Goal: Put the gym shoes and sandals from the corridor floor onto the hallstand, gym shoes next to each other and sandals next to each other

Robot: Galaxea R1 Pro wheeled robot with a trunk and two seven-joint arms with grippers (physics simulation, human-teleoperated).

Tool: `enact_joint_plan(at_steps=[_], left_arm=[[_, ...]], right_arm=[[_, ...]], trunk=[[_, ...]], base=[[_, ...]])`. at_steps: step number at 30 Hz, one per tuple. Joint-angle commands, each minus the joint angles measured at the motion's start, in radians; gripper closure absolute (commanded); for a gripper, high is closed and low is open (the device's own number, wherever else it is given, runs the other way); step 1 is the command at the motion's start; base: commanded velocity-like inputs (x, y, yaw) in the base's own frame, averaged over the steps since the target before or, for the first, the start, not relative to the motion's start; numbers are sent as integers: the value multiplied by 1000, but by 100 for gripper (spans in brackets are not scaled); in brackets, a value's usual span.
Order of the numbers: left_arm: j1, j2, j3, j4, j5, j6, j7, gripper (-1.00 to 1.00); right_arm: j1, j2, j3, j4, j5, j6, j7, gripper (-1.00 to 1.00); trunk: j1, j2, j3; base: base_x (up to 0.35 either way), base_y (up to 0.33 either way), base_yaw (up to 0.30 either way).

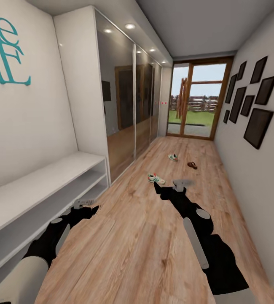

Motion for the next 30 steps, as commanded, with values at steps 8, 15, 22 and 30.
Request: enact_joint_plan(at_steps=[8, 15, 22, 30], left_arm=[[81, 5, 109, -1, -9, -18, -7, -100], [185, 5, 120, 11, -11, -137, 8, -100], [261, 0, 117, 16, -11, -216, 70, -100], [377, -9, 114, 133, -11, -412, 102, -100]], right_arm=[[1, 0, 61, 52, -1, -8, 2, -100], [2, -12, 68, 239, 7, -131, 1, -100], [3, -60, 70, 471, 10, -310, 1, -100], [8, -93, 73, 1082, 9, -789, 0, -100]], trunk=[[1, 0, -1], [1, 0, -1], [1, 0, -1], [1, 0, -1]], base=[[338, 0, 155], [338, 0, 17], [333, 0, 1], [116, 0, 0]])
